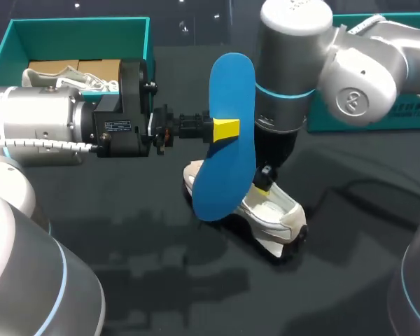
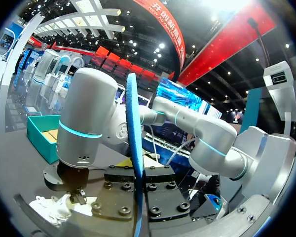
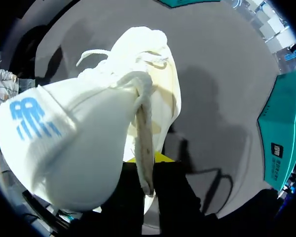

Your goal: Take the shoe out of the shoebox, open the shoe tongue, remove and reinsert the insole, then place the shoe into the shoebox

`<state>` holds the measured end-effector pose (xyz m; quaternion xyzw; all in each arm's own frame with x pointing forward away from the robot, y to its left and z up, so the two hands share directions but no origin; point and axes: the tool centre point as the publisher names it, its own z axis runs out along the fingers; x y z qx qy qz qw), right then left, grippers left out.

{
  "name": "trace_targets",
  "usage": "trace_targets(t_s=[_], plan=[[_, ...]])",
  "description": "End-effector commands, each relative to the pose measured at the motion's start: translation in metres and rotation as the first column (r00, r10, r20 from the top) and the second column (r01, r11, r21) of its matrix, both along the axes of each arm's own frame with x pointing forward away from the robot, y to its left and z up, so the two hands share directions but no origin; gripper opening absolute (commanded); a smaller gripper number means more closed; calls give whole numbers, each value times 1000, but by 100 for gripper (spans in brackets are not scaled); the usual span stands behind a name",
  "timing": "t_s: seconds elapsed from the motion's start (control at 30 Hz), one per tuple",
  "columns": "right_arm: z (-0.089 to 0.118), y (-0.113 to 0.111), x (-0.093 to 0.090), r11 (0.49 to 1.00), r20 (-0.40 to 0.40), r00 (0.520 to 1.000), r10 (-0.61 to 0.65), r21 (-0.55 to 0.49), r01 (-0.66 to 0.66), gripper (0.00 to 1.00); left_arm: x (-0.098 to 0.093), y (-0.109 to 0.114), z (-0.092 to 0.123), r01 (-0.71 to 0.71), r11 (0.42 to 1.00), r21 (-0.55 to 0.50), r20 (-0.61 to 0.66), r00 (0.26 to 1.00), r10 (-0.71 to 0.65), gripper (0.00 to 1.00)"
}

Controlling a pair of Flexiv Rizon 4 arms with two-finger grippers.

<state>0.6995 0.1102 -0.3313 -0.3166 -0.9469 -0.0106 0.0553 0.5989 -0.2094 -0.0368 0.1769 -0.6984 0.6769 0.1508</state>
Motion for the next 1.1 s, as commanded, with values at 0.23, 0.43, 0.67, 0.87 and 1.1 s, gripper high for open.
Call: trace_targets(t_s=[0.23,0.43,0.67,0.87,1.1], plan=[[7,-7,-14,965,75,964,-256,75,250,0,-2,0,-1,-3,1000,-3,0,1000,3,0],[3,2,-11,898,19,898,-440,43,439,0,-2,0,-1,-3,1000,-3,0,1000,3,0],[-4,12,-13,769,0,771,-636,71,635,0,-2,0,-1,-3,1000,-3,0,1000,3,0],[-5,15,-14,731,-7,733,-680,75,678,0,-2,0,-1,-3,1000,-3,0,1000,3,0],[-11,15,-12,723,-30,726,-687,69,687,0,-2,0,-1,-3,1000,-3,0,1000,3,0]])
